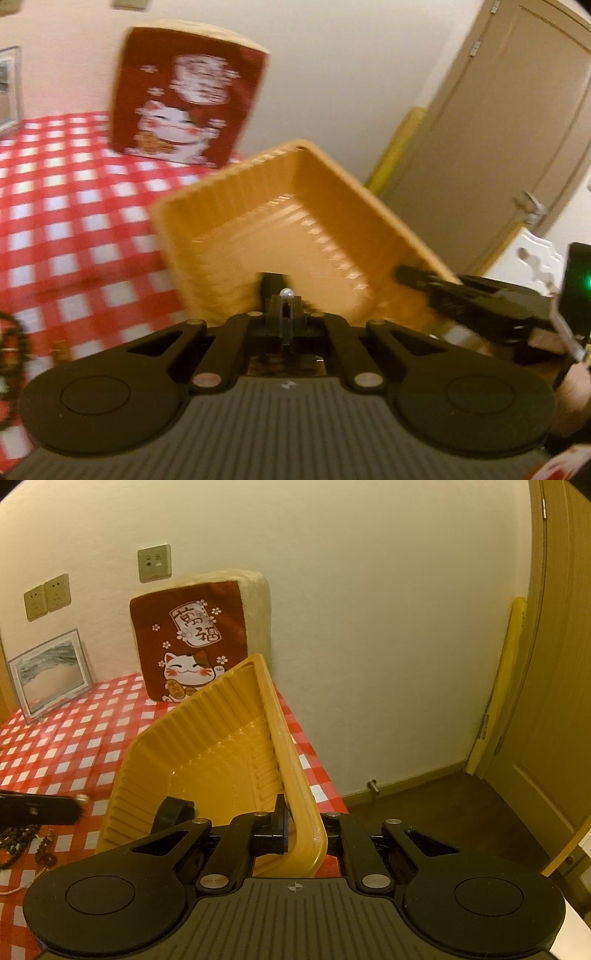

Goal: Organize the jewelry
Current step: 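Carry the silver charm into the orange tray and release it, then move the left gripper to the amber bead bracelet and grasp it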

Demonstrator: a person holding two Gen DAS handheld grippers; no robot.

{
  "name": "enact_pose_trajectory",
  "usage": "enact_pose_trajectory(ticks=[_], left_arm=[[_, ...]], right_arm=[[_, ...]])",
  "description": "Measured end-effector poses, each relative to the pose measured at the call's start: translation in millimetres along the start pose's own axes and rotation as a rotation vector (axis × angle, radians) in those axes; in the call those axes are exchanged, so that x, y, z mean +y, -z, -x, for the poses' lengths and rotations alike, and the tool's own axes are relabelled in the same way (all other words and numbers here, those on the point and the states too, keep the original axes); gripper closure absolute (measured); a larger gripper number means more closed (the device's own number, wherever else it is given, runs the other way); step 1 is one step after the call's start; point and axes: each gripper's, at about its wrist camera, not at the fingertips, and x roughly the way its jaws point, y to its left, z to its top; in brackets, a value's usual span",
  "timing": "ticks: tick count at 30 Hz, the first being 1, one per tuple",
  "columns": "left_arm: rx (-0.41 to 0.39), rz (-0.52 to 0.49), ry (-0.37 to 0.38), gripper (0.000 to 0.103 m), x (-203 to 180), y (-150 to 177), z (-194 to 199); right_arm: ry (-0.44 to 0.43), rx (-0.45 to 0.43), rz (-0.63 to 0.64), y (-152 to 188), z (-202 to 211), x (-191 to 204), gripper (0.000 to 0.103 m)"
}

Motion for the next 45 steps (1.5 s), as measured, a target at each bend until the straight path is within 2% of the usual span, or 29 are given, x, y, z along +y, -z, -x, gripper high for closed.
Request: enact_pose_trajectory(ticks=[7, 13, 18, 20, 23, 27, 31, 38, 45], left_arm=[[0.076, -0.004, 0.090, 0.101, -26, 2, -34], [0.121, 0.024, 0.113, 0.101, -32, 6, -50], [0.114, 0.057, 0.113, 0.097, -31, 6, -47], [0.105, 0.081, 0.122, 0.089, -29, 5, -43], [0.083, 0.094, 0.110, 0.088, -26, 2, -34], [0.041, 0.079, 0.048, 0.086, -19, 3, -11], [0.007, 0.107, -0.033, 0.084, -1, 9, 15], [-0.026, 0.188, -0.231, 0.077, 40, 33, 58], [-0.019, 0.245, -0.397, 0.075, 73, 58, 87]], right_arm=[[-0.013, -0.011, 0.004, 0, 4, 2, 0.096], [-0.019, -0.012, 0.000, 1, 5, 0, 0.095], [-0.024, -0.012, -0.003, 1, 5, -1, 0.095], [-0.024, -0.012, -0.002, 1, 5, -1, 0.095], [-0.024, -0.012, -0.001, 1, 4, -1, 0.095], [-0.023, -0.007, -0.004, 1, 3, -2, 0.096], [-0.022, -0.006, -0.005, 1, 1, -1, 0.096], [-0.017, 0.000, -0.008, 0, -1, -1, 0.096], [-0.011, 0.001, -0.003, 0, -2, 0, 0.096]])
